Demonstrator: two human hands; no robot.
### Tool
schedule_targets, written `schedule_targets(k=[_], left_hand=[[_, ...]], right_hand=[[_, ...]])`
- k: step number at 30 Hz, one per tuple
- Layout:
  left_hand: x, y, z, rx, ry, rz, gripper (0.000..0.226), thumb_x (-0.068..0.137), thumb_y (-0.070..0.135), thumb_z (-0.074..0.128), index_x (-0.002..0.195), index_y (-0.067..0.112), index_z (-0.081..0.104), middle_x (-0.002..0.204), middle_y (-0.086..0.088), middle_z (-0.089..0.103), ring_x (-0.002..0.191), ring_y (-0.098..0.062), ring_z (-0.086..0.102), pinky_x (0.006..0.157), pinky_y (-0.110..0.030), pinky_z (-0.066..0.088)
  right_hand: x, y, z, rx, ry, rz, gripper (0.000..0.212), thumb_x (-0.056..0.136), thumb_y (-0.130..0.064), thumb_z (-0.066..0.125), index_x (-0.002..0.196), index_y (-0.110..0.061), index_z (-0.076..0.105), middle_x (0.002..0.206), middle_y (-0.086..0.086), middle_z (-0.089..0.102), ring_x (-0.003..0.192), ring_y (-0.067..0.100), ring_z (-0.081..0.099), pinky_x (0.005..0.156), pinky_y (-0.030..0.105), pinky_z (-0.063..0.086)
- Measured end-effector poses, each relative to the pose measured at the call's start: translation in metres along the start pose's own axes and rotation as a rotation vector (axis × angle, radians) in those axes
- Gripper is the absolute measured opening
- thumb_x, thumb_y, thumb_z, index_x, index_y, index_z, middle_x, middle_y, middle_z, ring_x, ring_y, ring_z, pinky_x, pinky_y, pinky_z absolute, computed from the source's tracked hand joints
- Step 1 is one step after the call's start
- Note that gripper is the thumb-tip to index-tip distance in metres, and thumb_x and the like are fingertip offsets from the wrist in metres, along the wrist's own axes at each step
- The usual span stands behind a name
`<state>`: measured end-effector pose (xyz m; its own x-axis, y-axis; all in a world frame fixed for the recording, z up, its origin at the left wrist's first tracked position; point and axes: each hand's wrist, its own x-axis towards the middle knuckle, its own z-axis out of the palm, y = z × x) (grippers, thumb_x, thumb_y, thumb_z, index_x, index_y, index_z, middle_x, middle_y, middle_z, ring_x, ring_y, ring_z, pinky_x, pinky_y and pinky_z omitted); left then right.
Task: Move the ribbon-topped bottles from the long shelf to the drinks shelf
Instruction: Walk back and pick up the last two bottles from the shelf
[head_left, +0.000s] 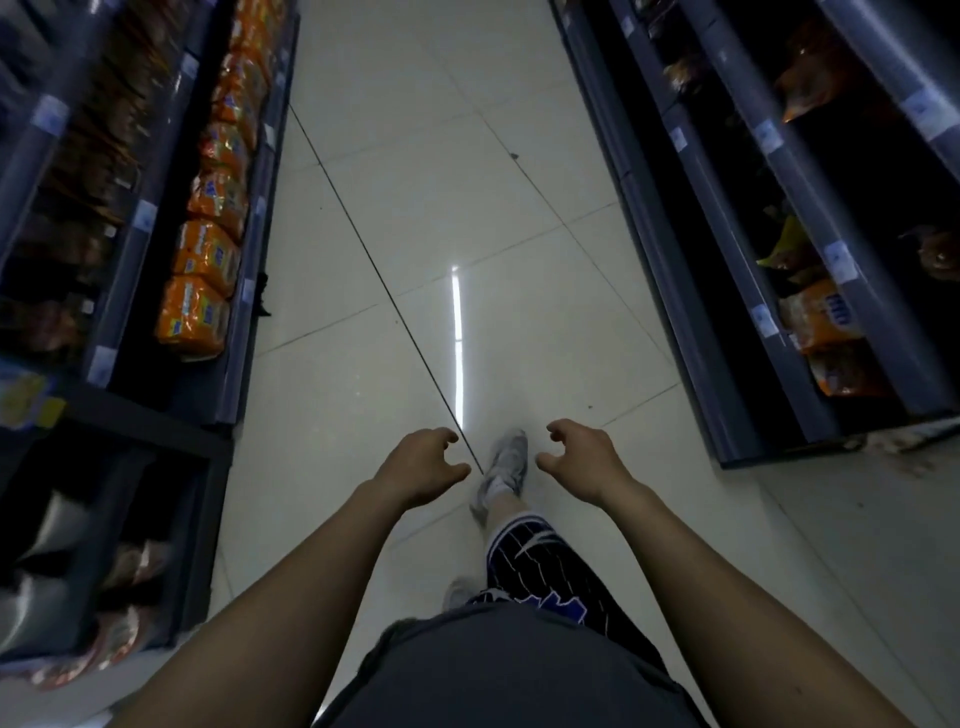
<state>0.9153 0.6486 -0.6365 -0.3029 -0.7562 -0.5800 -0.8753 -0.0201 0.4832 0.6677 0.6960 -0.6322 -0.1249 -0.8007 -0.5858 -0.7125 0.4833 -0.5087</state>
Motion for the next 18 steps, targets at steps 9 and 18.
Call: schedule_targets(k=[9,18], left_hand=[[0.203,0.054,-0.145,0.148,-0.032,-0.093,0.067,0.093,0.043,0.069,0.151,0.015,0.049,0.149,-0.009,0.057,0.135,-0.025,0.053,0.106,-0.033,0.046],[0.402,0.190,-0.307,0.352,0.031,0.123,0.066,0.093,0.046,0.066,0.151,0.019,0.048,0.146,-0.007,0.058,0.132,-0.026,0.055,0.104,-0.040,0.049]], right_hand=[[0.213,-0.052,-0.144,-0.011,-0.012,0.048,0.071,0.096,-0.034,0.074,0.157,-0.010,0.048,0.155,0.014,0.058,0.138,0.032,0.057,0.108,0.037,0.047],[0.358,-0.094,-0.330,-0.066,0.137,0.066,0.075,0.097,-0.039,0.072,0.161,-0.013,0.043,0.157,0.010,0.056,0.138,0.030,0.056,0.107,0.033,0.047]])
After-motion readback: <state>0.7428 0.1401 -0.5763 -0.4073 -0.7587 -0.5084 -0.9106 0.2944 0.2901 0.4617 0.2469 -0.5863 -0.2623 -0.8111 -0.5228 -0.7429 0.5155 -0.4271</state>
